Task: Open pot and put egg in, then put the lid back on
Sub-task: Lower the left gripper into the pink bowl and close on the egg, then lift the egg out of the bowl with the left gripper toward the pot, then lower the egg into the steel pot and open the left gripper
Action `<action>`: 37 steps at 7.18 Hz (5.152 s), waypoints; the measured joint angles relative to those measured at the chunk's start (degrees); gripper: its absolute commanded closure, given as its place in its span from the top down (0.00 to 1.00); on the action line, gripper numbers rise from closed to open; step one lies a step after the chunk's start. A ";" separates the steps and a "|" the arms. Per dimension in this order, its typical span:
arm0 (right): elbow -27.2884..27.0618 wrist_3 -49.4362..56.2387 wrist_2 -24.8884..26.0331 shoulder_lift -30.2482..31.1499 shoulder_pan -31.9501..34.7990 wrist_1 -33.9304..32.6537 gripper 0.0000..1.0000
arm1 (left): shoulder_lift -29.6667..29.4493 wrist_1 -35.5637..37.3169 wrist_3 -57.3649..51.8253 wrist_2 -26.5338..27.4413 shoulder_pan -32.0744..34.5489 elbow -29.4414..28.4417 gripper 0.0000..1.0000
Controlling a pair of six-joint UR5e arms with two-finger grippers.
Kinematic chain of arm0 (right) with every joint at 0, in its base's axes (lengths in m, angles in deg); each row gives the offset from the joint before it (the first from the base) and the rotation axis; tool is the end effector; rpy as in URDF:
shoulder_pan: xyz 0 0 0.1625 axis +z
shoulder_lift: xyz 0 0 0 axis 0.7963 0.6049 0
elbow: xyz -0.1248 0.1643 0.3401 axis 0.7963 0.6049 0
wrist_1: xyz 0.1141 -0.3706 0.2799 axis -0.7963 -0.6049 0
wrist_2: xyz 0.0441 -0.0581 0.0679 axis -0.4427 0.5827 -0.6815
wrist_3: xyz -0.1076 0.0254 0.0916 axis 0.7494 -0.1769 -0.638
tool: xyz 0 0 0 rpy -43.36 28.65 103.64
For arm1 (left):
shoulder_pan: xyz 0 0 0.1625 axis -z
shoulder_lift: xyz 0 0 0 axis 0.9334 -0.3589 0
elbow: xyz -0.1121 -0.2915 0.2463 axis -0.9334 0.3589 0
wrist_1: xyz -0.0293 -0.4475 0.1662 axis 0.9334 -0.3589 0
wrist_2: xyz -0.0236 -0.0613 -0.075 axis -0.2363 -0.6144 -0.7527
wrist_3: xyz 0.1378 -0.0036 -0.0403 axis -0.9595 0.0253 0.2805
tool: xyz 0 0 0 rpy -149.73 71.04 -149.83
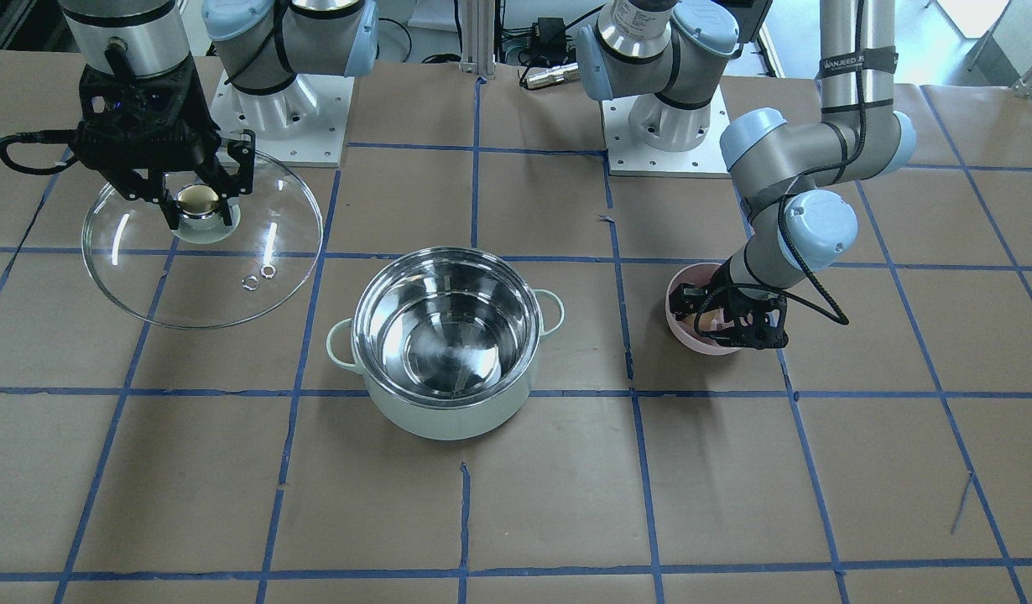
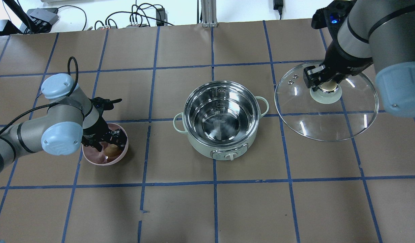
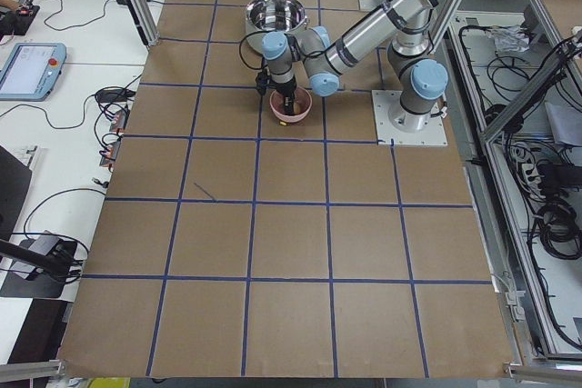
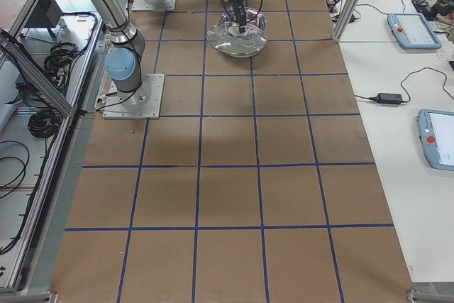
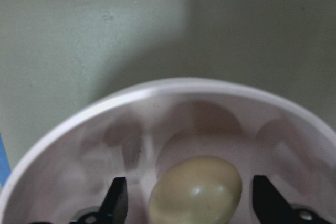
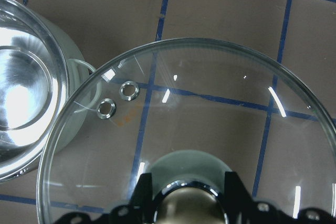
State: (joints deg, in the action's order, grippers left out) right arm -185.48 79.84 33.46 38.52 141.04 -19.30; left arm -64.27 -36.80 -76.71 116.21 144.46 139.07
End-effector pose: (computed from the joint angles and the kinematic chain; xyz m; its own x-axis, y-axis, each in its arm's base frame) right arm 0.1069 -0.5326 0.3960 -0.9757 -0.1909 0.1074 -0.2050 0.9685 -0.1416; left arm -0.0056 -0.5005 0.0681 -0.9993 0.0109 0.0353 0.0175 0.9809 0.1938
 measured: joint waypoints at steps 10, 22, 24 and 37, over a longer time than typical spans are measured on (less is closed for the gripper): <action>0.00 0.03 0.00 -0.06 -0.02 0.00 0.28 | 0.69 -0.14 0.03 0.24 0.00 -0.03 0.03; 0.00 0.21 0.00 -0.09 -0.36 0.18 0.30 | 6.30 -18.42 5.62 -0.29 7.71 -16.83 0.01; 0.00 0.21 0.00 -0.07 -0.37 0.14 0.31 | 3.60 -18.37 16.13 -0.69 16.57 -23.21 0.01; 0.00 1.26 0.17 -0.15 -0.47 0.14 0.31 | -15.66 -7.22 40.06 -6.52 37.88 -32.07 0.73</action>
State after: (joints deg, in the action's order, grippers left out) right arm -185.48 81.10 33.63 38.37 140.57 -19.16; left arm -79.93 -44.02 -36.66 109.69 182.34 107.00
